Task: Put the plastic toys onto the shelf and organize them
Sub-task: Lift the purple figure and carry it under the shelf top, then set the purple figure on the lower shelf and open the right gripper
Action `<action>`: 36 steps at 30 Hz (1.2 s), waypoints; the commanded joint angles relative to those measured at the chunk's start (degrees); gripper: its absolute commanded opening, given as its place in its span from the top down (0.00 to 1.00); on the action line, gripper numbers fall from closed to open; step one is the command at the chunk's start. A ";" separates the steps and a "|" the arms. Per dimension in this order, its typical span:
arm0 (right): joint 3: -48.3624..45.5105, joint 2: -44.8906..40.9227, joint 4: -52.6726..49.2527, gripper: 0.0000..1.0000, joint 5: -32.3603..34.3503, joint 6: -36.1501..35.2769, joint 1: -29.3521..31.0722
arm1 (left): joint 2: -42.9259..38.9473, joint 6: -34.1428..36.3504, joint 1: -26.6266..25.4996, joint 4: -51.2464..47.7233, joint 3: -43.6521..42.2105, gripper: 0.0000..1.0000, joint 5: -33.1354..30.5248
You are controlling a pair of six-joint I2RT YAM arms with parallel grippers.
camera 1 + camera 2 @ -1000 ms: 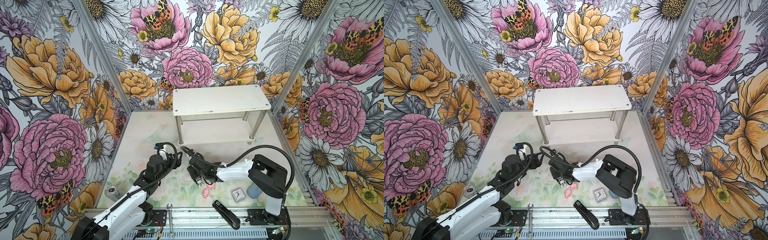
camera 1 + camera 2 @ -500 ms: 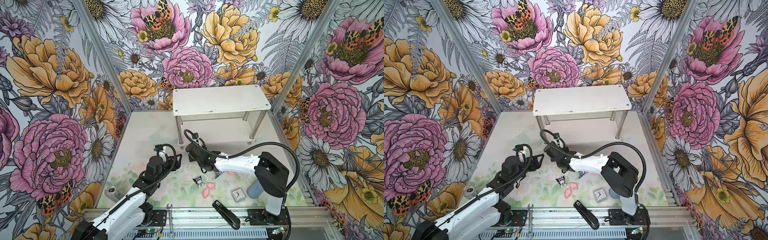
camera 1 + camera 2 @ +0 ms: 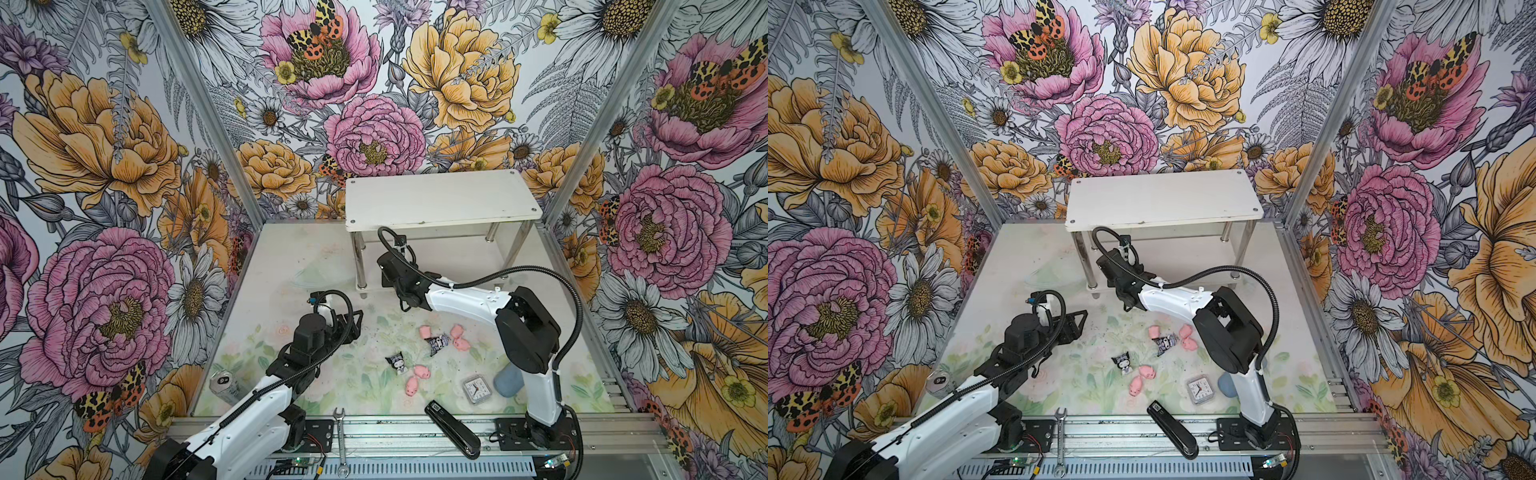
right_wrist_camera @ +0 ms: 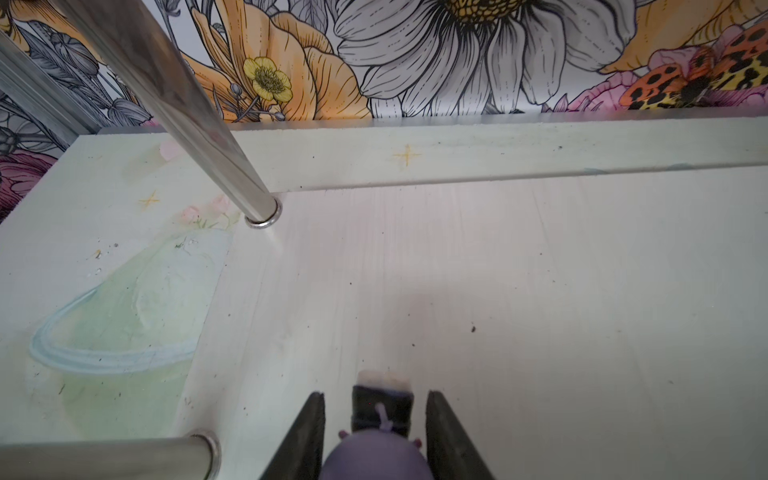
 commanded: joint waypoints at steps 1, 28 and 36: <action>3.01 2.26 -0.33 0.87 -1.19 0.70 0.17 | -0.50 1.61 0.20 0.35 -0.08 0.24 -1.84; 8.00 7.79 -6.09 0.80 -4.75 5.06 1.08 | -0.63 1.56 0.13 -0.22 -0.24 0.23 -3.26; 8.03 7.83 -6.25 0.46 -4.85 5.68 1.11 | 0.02 1.44 0.21 0.17 -0.25 0.23 -3.26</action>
